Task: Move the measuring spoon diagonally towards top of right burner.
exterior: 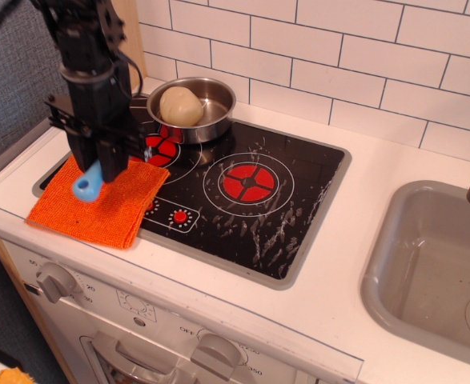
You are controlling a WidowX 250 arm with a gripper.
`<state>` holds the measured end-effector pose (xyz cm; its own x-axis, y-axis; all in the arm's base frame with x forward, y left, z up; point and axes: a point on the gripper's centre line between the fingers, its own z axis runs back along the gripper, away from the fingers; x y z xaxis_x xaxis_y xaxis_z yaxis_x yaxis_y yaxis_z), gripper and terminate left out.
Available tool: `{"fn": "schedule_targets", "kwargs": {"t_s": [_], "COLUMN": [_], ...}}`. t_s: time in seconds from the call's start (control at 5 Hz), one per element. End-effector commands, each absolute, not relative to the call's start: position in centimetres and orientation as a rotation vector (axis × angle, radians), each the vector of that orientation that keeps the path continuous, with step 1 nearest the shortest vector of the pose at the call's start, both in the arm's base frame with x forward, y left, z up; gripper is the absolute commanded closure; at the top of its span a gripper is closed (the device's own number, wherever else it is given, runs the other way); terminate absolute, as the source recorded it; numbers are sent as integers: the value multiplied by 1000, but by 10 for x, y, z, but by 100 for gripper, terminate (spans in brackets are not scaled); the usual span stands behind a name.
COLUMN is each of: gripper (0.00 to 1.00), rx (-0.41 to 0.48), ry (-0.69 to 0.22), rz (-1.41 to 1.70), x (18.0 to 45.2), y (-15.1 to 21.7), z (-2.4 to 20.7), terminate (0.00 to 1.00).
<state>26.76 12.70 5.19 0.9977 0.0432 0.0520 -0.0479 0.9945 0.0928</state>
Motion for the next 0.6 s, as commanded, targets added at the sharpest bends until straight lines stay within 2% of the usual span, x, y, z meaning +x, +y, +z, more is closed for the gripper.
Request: {"fn": "schedule_targets", "kwargs": {"t_s": [0.0,0.2,0.4], "gripper": [100,100,100], "rx": [24,-3,2], "ry": [-193,-136,-106], "rz": [8,-60,-110], "x": [318,353,371], "y": [100,67,41], "z": [107,85,70], "terminate": [0,0,0]}}
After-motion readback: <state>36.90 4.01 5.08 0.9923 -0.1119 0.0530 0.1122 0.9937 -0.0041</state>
